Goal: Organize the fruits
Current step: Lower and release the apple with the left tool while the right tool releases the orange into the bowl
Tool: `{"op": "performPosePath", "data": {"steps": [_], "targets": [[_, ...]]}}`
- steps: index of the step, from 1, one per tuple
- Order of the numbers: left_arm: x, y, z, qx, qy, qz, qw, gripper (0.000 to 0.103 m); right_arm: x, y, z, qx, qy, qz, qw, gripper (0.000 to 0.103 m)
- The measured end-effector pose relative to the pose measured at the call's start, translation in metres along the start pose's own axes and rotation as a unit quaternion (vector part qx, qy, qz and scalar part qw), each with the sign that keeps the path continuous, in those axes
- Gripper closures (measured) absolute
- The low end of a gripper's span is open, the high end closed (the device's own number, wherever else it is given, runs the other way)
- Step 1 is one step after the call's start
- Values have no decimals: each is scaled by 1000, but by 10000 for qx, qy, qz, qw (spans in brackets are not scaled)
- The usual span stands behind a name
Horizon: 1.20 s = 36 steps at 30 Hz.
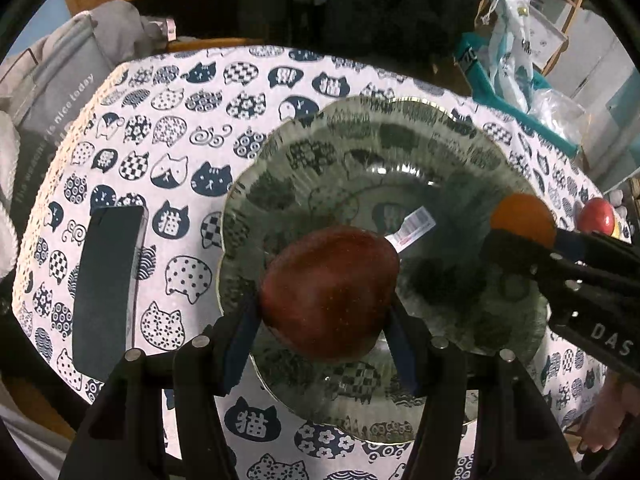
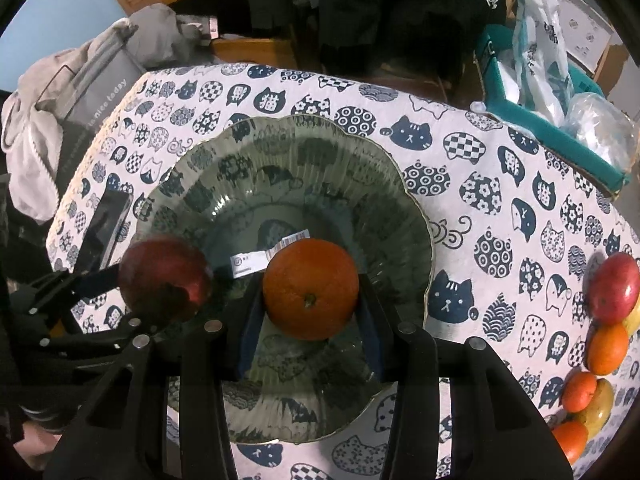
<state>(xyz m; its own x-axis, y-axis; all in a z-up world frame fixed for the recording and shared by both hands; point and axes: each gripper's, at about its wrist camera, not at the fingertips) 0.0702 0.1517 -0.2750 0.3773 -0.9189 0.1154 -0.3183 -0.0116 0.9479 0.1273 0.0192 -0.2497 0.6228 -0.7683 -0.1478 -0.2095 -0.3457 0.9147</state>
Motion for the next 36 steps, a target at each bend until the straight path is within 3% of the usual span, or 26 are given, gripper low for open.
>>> {"op": "performPosePath", "data": {"steps": [6,14,16,18,29,32,36], "targets": [[2,-15,3,-233,10,-23,9997,41,0,-5,2,-64,8,-52,10000,60],[3,-15,-1,-220,46,-52,9997,39,0,-8,3,-96,-11,-121,9999,60],[2,-11,-1,-178,40,-47,9998,26,1,-9,3,-108,-38,-149,9998,60],[2,-4,-1,-75,33,-56,10000,22,1,-10,3,-124,-62,-185,9997,60],[-8,8,8,-92,28,-110,9999,22,-6,-20,4,-289,-25,-347,9990,58],[-8,10,7,-78,51,-122,9999,22,-6,-15,4,-192,-30,-364,9991,50],[-8,15,6,-31,68,-119,9999,22,-4,-3,0,-44,-60,-374,9993,48]]}}
Point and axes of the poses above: each gripper's, at about its wrist camera, not at the fingertips, and y roughly against the way its jaws point, x to its right, z to its underside, and after that the axes turned 9 degrees about y, right-handed
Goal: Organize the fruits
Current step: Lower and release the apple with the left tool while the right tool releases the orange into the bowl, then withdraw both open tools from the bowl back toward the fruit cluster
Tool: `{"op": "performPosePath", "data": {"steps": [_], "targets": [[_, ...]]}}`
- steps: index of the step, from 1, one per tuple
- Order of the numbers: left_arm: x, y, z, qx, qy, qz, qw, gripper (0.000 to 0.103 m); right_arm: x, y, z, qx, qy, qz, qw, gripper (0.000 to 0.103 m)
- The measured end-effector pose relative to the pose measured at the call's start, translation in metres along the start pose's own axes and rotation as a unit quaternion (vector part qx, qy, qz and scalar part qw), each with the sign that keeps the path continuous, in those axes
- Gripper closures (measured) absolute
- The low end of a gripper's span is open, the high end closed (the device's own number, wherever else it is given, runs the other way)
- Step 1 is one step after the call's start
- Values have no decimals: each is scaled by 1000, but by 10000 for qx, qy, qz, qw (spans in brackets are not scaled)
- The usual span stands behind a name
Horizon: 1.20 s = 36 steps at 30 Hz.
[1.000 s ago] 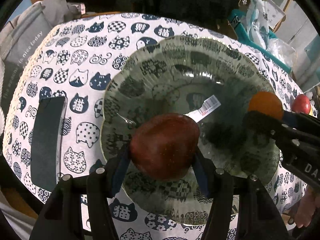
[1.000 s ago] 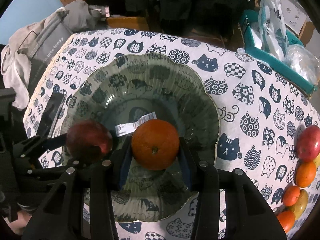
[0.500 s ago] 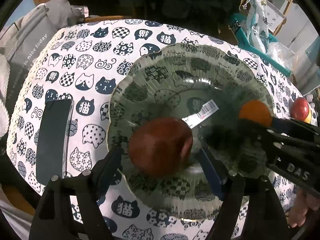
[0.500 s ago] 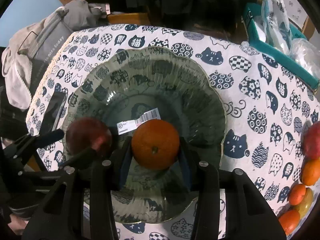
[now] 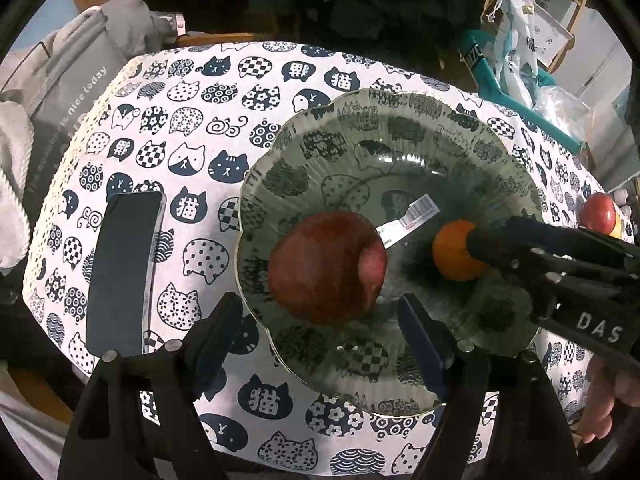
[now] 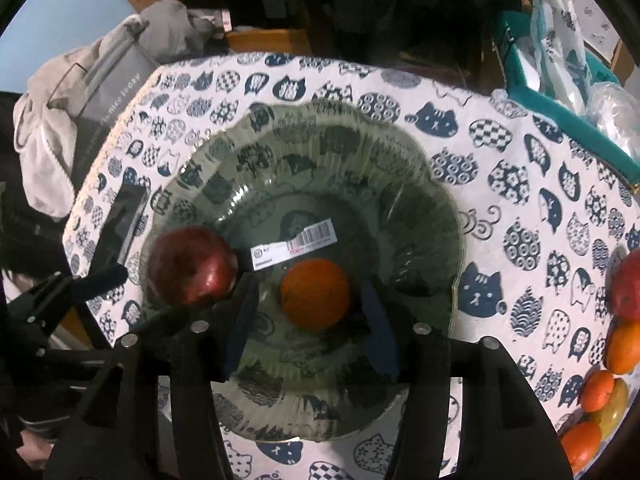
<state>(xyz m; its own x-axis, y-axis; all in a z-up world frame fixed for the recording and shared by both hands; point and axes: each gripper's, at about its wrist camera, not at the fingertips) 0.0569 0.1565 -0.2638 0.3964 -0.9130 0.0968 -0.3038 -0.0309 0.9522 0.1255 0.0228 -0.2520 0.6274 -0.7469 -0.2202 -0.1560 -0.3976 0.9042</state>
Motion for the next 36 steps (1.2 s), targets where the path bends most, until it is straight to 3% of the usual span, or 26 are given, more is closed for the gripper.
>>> {"op": "performPosePath", "data": {"steps": [8,20,28,36], "targets": [[12,29,-1,352,-116,74,9993,22,7,43,2,443,-64,426,9981,43],[48,83,-1,886,-298,553,9941,22,20,122,19,1124,-79,911,9894,42],[68,123,3,1511,-502,654,9851,22,35,179,45,1539,-190,1063,9822,41],[77,163,8,1905,-515,960,9756,21,41,240,71,2132,-202,1334,9677,32]]}}
Point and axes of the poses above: each gripper's, at about its wrist camera, not at the fingertips, and y roughly against the way its jaws point, x to its right, z to its underside, and after that the axes turned 9 degrees about y, right-handed
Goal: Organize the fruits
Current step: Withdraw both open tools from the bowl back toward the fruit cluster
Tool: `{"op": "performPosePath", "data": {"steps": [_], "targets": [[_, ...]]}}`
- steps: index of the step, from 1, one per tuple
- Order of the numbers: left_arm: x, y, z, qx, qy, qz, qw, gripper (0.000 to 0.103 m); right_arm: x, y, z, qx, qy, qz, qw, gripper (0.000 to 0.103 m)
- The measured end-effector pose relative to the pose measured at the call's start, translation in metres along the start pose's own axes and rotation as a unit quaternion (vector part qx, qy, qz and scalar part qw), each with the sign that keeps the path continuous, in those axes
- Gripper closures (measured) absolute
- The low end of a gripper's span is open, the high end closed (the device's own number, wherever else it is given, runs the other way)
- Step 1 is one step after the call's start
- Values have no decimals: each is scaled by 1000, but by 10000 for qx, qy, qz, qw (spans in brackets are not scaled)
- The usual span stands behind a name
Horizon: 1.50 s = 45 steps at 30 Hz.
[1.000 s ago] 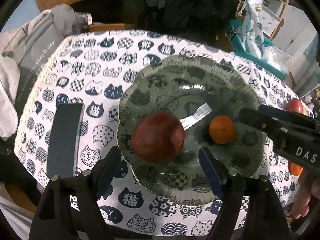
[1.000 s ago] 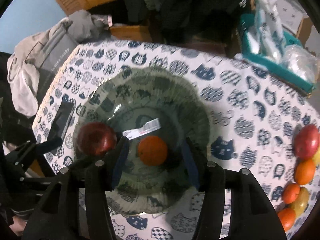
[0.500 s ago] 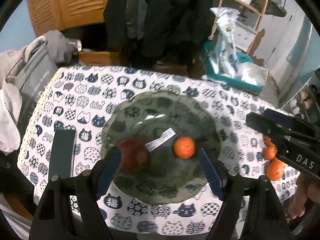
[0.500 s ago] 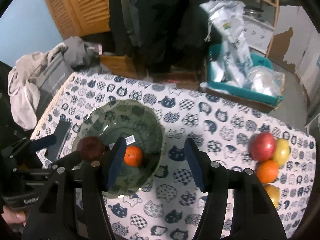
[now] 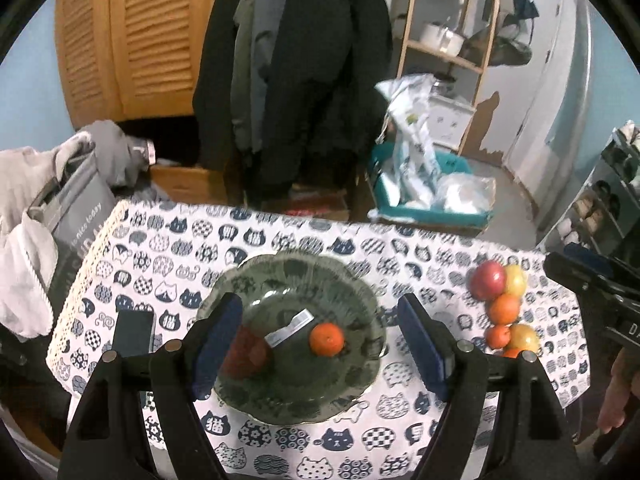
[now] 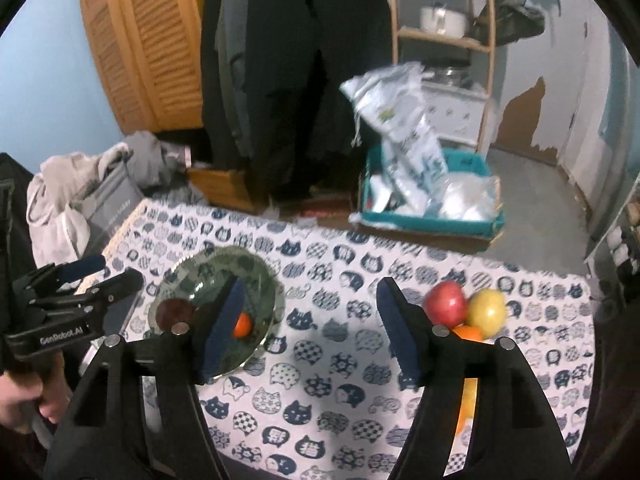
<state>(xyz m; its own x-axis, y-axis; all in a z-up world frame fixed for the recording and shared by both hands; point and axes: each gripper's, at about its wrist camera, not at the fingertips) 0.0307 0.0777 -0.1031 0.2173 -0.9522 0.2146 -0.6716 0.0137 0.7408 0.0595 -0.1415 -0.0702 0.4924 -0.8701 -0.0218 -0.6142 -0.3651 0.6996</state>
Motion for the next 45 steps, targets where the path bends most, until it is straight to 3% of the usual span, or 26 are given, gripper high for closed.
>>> {"op": "performPosePath", "data": {"steps": [2,12,21,36,45], "targets": [[6,8,-2,119,-37,20,9999,17,4,15,1,145,25,68,9999,29],[33,34,-11,458,-100,217,9987,17,25,63,14,484,81,234,9985,27],[72,52,-10,721,-468,404,9955,15,52,90,32,654,-74,471,9967,25],[119,39,-2,600,-821,515,9935,12,99,106,56,652,-387,825,9937,25],[146,1,15,166,-1034,441,9935,12,130,70,77,135,-710,873,9936,24]]}}
Point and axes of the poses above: each gripper's, at about its wrist camera, not at the fingertips, and y roughly against the way its jaws point, x to its right, z to its underside, and after that the axes turned 9 degrees about y, right-handed
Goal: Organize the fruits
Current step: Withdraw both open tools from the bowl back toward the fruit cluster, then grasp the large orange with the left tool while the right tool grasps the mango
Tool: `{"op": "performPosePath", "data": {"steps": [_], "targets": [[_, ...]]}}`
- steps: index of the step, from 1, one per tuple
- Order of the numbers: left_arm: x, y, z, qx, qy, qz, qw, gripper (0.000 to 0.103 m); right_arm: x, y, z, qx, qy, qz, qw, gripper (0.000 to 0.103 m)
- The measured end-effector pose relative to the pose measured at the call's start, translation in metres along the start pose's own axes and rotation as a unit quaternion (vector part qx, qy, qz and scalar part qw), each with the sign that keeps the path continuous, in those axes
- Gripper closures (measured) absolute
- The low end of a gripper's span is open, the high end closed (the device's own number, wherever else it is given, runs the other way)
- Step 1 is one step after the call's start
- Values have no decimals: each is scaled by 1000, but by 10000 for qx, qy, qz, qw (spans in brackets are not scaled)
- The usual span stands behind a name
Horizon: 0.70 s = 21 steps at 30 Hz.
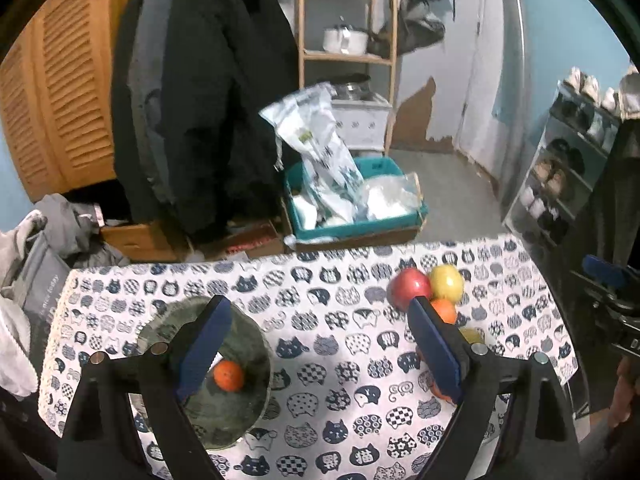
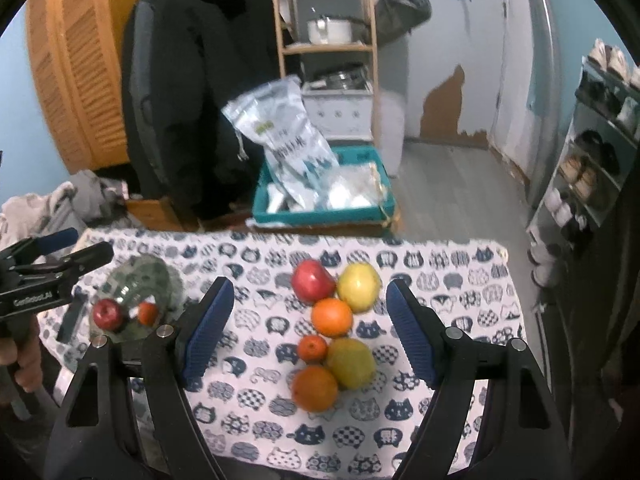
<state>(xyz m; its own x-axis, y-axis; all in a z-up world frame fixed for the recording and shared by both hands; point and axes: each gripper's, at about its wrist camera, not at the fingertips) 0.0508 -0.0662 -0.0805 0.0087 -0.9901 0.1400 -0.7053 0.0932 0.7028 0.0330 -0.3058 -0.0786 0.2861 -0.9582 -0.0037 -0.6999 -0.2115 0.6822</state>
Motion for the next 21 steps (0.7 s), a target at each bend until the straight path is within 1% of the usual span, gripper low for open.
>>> {"op": "performPosePath", "data": {"steps": [5,9,13,15,18,21], "targets": [[13,-29,11,-364,-92,-9,9993,12,14,-27,13,-374,-108,-1,9992,24],[18,-52,19,-630,-66,29,9980,12,21,-54,24,-718,-169,-11,9973,24],[25,-79,29,-946,-75,-14,9955,12,29,-82,39,-1084,-273,-53,9937,24],[28,-94,34,-1099,-123,-110,9938,12,31,-95,44,-1240,-301,-59,9918,24],[29,-111,41,-1283,-111,-186,9915,12,35,-114,54,-1504,-335,-75,9880,24],[32,-124,48,-1456,-96,-186,9891,12,37,-133,64,-1714,-356,-113,9845,24]]}}
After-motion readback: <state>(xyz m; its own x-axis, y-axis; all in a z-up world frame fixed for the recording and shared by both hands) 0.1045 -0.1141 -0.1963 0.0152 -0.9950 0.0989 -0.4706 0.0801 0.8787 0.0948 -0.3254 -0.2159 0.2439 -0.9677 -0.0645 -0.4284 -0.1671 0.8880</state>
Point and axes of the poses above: each gripper's, at about its wrist camera, not at the fingertips, and y roughly against the way its jaws point, x to its right, z to its underside, and after that the axes turned 9 degrees about y, right-handed
